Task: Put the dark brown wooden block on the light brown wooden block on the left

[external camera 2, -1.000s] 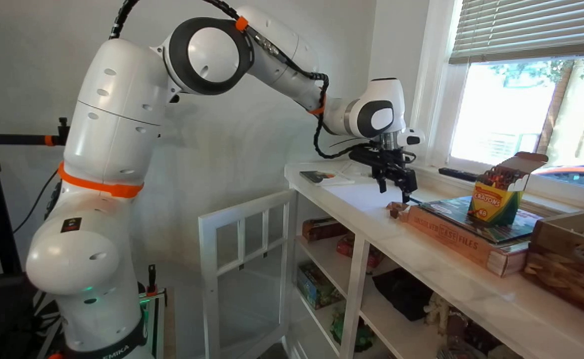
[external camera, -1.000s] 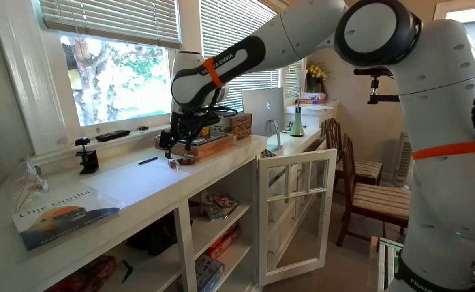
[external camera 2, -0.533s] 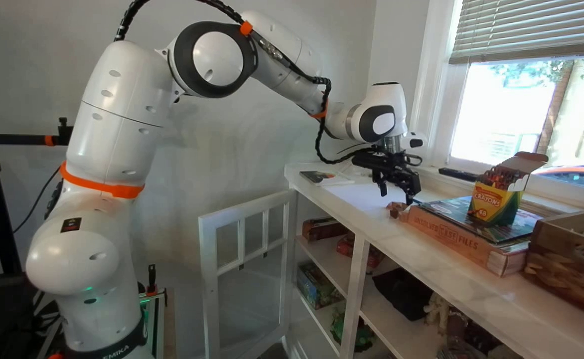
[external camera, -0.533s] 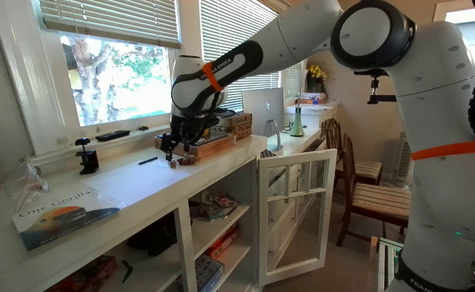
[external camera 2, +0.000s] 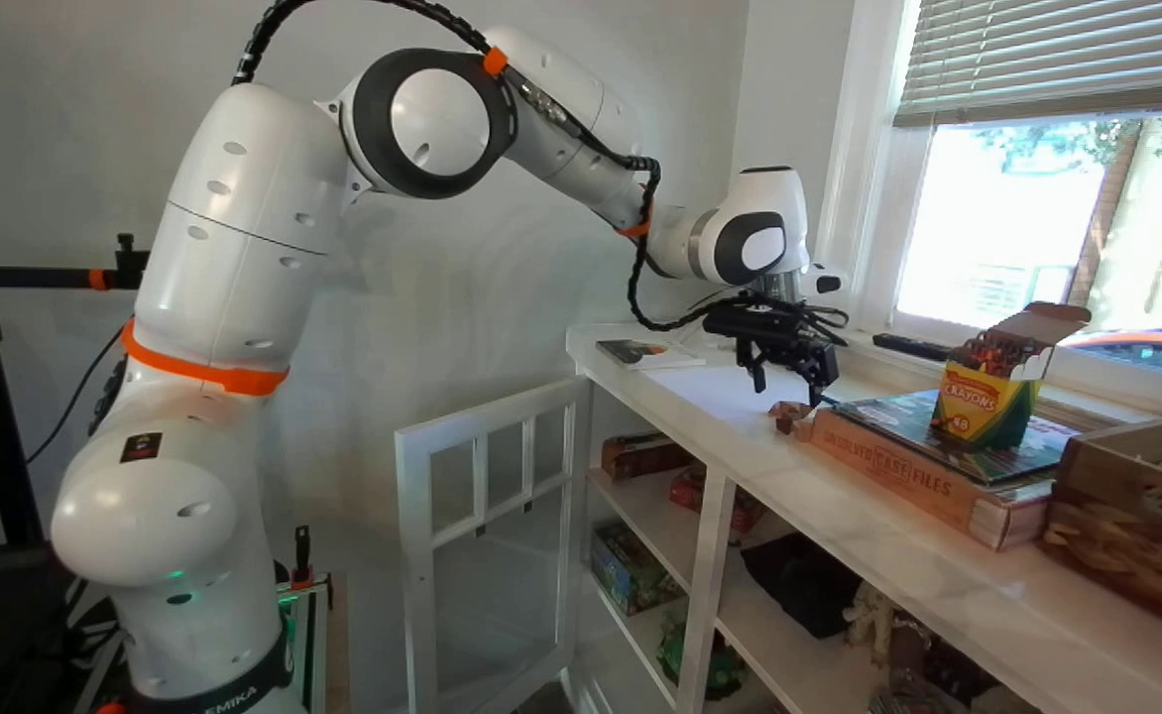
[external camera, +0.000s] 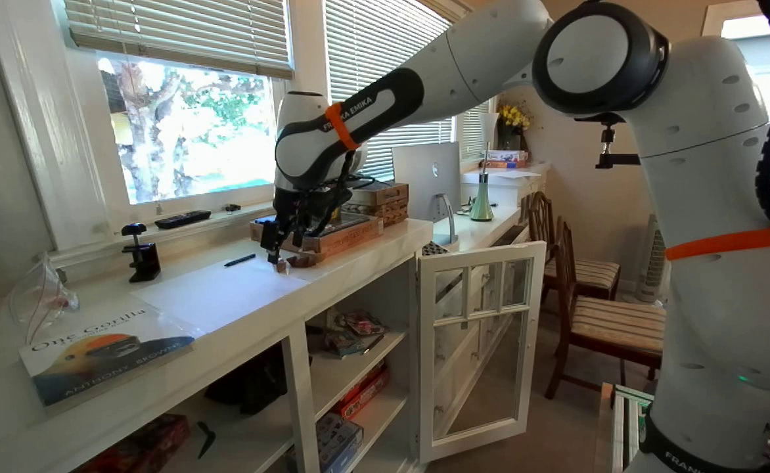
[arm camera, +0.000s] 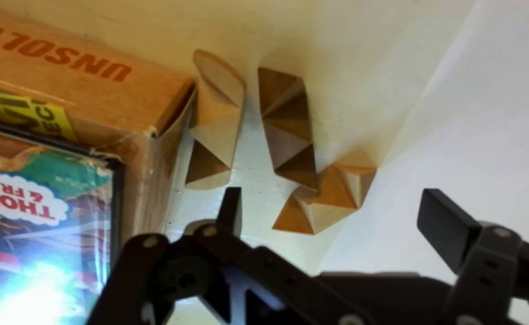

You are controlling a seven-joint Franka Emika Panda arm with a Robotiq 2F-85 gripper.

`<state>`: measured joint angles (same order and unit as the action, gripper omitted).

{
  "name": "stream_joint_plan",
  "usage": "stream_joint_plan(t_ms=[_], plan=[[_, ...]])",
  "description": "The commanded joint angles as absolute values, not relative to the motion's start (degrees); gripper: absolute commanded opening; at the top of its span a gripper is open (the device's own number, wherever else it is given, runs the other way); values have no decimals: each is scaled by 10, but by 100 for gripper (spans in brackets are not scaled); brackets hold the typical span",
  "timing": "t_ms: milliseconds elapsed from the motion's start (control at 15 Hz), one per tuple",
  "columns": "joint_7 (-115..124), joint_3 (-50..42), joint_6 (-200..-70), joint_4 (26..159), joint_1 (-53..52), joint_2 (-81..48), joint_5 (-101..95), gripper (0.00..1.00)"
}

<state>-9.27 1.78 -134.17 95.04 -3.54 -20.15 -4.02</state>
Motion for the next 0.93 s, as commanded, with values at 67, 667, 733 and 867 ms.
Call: stream_joint_plan(t_ms=[67, 667, 733, 867], plan=[[-115, 21, -1307, 928, -30, -217, -53, 100], [-131, 22, -1294, 919, -29, -227, -52, 24], [-127, 21, -1288, 918, -30, -224, -52, 18], [-122, 20, -1272, 915, -30, -219, -52, 2]])
